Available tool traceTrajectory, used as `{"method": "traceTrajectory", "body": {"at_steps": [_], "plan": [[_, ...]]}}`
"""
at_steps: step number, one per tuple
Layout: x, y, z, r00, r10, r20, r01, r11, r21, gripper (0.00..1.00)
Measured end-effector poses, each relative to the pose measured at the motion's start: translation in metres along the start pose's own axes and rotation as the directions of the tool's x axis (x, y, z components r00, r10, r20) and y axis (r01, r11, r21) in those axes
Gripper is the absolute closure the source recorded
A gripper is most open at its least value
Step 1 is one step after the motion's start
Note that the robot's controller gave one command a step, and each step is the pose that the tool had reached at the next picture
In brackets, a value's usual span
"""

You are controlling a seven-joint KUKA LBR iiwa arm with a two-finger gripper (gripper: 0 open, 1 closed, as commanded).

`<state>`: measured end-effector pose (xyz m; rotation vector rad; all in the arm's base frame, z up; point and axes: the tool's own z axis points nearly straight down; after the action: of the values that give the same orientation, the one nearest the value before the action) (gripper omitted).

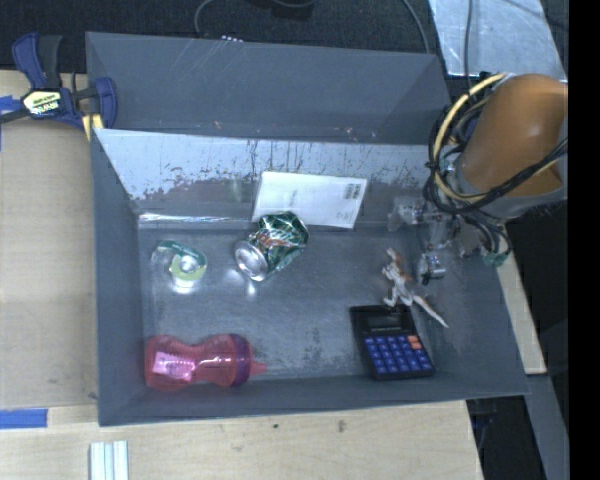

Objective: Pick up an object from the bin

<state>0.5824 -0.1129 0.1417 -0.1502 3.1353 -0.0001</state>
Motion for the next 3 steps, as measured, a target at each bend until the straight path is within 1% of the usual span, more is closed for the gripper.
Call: {"method": "traceTrajectory", "body": {"at_steps": [1, 2, 3], "plan": [[0.009, 0.010, 0.019, 0.998, -0.070, 0.007, 0.070, 0.998, 0.003, 0.00], [-0.001, 0.003, 0.065, 0.962, -0.272, 0.005, 0.272, 0.962, -0.006, 0.00], [0.007, -0.025, 0.071, 0.988, 0.151, 0.006, -0.151, 0.988, -0.011, 1.00]]}}
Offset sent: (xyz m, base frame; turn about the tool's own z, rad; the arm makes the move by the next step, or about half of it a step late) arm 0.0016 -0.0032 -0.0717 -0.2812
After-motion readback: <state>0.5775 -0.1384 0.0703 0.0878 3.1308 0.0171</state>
